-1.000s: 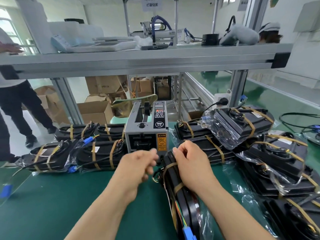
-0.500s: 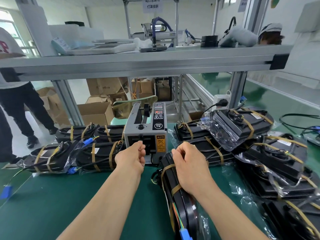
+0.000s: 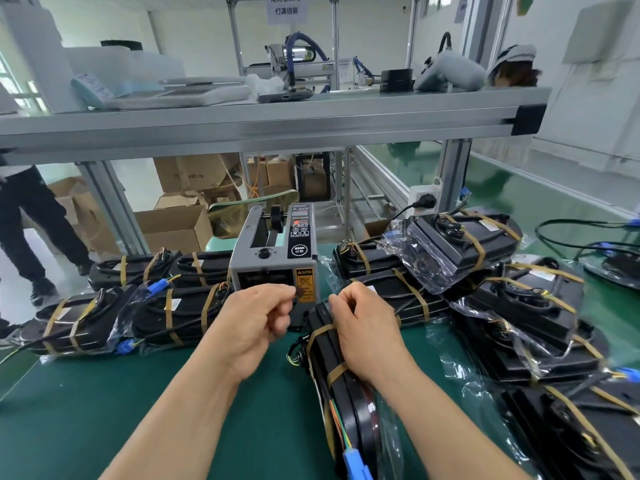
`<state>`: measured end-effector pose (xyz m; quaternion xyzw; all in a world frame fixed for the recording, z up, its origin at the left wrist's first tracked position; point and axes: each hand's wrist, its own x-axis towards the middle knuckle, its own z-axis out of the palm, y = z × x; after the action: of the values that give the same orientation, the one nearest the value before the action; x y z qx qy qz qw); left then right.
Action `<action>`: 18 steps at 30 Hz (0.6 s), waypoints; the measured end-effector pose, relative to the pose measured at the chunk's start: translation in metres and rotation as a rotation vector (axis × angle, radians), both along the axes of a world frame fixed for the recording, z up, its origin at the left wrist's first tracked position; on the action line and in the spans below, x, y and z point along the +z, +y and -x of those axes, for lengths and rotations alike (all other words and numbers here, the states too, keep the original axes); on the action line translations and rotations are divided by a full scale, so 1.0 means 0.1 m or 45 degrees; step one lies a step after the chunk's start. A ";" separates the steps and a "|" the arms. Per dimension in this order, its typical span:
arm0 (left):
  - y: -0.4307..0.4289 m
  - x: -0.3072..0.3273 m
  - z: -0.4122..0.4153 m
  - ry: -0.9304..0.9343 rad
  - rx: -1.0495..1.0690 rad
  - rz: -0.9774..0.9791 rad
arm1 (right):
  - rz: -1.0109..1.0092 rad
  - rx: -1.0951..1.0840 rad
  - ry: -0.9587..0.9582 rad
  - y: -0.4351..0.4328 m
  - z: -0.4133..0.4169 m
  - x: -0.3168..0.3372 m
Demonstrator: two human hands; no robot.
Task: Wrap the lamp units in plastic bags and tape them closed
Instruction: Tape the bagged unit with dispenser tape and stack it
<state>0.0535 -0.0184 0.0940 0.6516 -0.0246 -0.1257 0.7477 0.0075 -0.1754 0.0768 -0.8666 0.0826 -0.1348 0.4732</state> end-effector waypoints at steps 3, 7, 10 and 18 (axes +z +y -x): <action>-0.02 0.08 0.08 -0.148 -0.237 -0.270 | -0.019 0.011 -0.021 0.01 0.00 -0.01; -0.11 0.09 0.04 -0.255 -0.264 -0.531 | -0.081 0.007 -0.004 0.01 -0.01 -0.02; -0.15 0.06 -0.01 -0.305 -0.279 -0.608 | -0.068 -0.005 -0.001 0.01 -0.02 -0.02; -0.17 0.02 -0.09 -0.330 -0.274 -0.658 | -0.055 -0.007 -0.011 0.01 -0.02 -0.03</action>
<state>0.0626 -0.0358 0.0958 0.8244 -0.1559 -0.1220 0.5302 0.0091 -0.1745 0.0740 -0.8555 0.0859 -0.1378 0.4917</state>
